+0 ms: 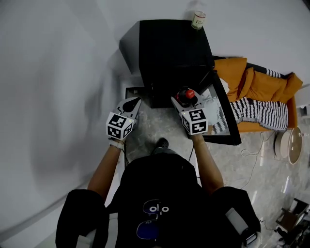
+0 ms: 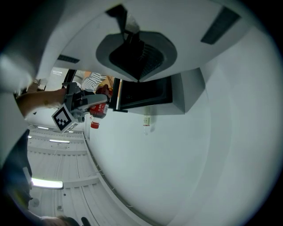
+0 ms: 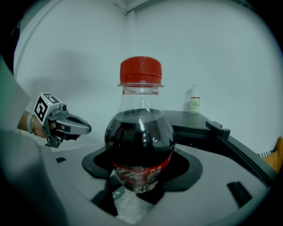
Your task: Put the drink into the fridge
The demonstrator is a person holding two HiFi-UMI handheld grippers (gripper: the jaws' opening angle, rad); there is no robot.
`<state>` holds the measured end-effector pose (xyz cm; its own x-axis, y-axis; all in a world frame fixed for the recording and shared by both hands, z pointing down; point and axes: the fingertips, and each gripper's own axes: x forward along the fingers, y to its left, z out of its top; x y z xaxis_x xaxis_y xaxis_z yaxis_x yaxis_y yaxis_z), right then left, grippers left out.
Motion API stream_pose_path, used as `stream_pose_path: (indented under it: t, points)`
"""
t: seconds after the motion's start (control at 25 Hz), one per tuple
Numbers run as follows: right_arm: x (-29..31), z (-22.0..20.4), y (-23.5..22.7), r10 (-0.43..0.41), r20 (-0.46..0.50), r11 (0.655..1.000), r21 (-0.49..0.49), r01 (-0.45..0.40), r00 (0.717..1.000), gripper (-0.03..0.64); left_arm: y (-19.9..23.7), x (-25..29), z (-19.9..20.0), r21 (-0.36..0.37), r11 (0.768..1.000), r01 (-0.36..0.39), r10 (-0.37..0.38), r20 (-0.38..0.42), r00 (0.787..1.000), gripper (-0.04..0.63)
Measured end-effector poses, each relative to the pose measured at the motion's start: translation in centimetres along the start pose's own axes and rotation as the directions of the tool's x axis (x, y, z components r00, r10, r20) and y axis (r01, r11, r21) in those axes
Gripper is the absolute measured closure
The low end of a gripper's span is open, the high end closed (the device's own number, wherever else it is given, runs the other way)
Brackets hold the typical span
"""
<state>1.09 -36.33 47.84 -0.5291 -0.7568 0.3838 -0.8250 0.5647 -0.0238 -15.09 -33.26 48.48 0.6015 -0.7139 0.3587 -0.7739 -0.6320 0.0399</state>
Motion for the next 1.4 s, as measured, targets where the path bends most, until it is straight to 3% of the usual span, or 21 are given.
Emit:
stream_pose_path:
  t: [0.84,1.4]
  points:
    - [-5.0,-1.4,-3.7,-0.102,0.015,0.994,0.047,0.101,0.995,0.302,-4.3,3.3,2.0,0.064,0.993,0.098,-0.098,0.0,0.995,0.589]
    - [-4.8,-3.4,-5.3,-0.16,-0.037,0.985,0.057,0.162,0.986,0.302,-4.4,5.4,2.3,0.061,0.985,0.16,-0.161,0.018,0.987,0.589]
